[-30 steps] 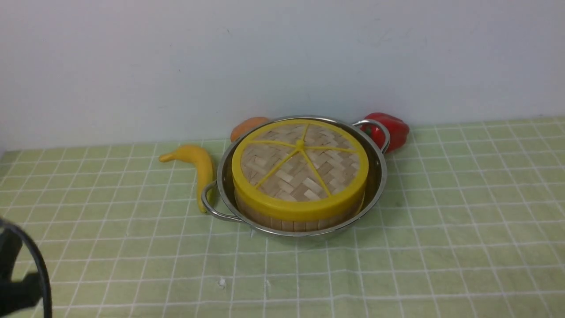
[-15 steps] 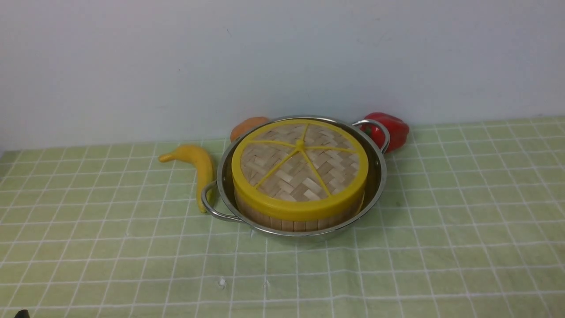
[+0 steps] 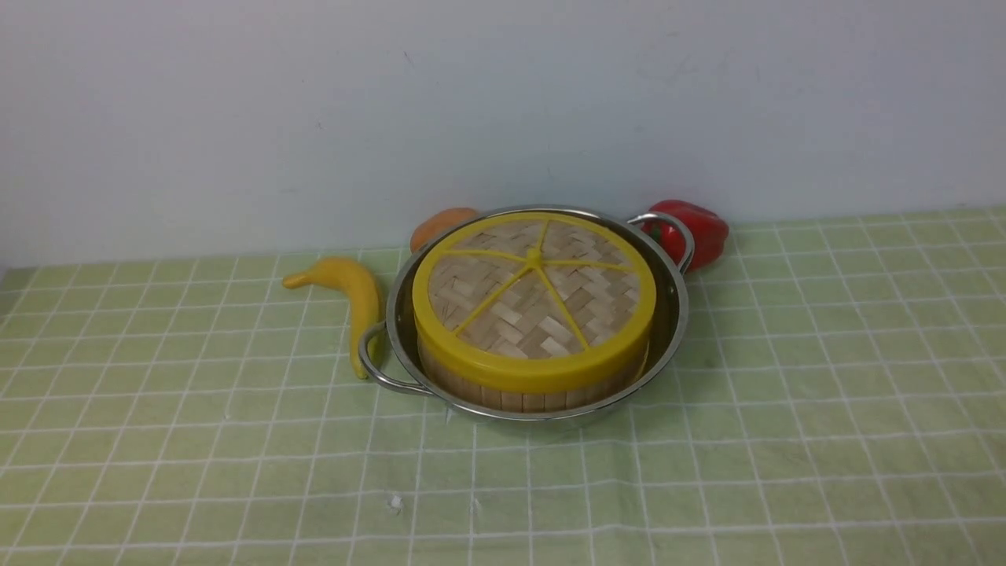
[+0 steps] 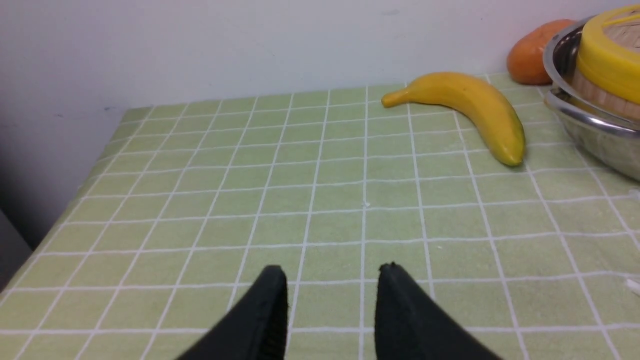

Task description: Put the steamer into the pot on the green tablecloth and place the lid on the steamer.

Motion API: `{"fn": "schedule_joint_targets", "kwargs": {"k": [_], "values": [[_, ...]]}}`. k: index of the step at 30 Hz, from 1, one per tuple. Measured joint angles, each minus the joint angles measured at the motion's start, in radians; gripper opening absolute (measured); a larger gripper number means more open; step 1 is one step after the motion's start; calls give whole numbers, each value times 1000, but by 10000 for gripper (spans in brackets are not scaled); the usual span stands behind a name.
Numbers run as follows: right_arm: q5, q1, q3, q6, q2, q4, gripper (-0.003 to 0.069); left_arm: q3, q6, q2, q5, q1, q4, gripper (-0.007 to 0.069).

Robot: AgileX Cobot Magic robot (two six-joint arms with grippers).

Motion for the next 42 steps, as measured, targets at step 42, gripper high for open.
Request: {"fn": "schedule_joint_targets", "kwargs": {"k": [42], "values": [[0, 0, 0, -15, 0, 0, 242, 0, 0, 0, 0, 0, 0, 242]]}}
